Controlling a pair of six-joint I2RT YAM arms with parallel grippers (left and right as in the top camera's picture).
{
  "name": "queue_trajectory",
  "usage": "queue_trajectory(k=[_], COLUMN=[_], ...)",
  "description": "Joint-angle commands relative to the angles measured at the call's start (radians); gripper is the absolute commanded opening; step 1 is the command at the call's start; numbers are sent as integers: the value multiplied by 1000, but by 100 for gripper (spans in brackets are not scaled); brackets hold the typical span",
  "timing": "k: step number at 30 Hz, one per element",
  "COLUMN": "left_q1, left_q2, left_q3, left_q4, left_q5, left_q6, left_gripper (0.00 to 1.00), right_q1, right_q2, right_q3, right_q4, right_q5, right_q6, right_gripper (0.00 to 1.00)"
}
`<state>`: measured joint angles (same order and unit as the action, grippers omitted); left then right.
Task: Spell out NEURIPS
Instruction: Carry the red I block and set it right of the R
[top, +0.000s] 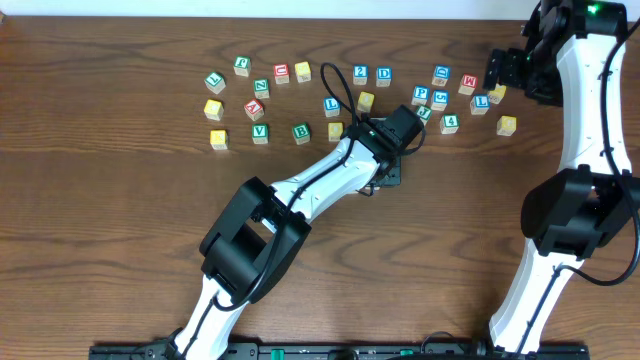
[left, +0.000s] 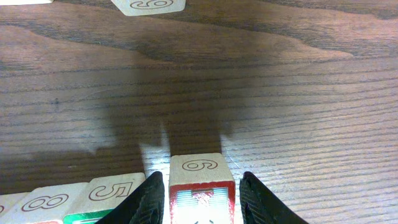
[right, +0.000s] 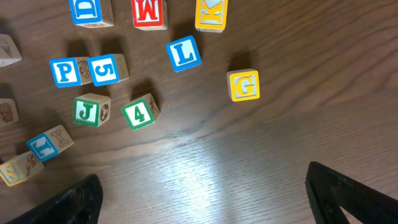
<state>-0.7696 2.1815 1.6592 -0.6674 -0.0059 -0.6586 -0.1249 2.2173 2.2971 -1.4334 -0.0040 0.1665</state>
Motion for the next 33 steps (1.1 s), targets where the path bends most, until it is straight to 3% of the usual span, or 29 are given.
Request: queue_trajectory(k=[1, 7, 17, 27, 33], left_q1=[0, 19, 85, 307, 477], left_q2=[-12, -48, -277, -564, -613], left_q3=[-8, 22, 27, 27, 27], left_q4=[3, -1, -19, -177, -289], left_q5=[-6, -5, -6, -10, -10], left_q6=[-9, -2, 195, 240, 240], left_gripper=[39, 39, 40, 40, 40], right_q1=[-5, -5, 8, 110, 212], right_q2=[-4, -4, -4, -4, -4], right_q3=[-2, -2, -2, -2, -2], right_q4=[-7, -11, -15, -18, -35], right_q5=[6, 5, -3, -18, -55], right_q6=[-7, -7, -12, -34, -22], right_gripper=[99, 99, 98, 94, 86])
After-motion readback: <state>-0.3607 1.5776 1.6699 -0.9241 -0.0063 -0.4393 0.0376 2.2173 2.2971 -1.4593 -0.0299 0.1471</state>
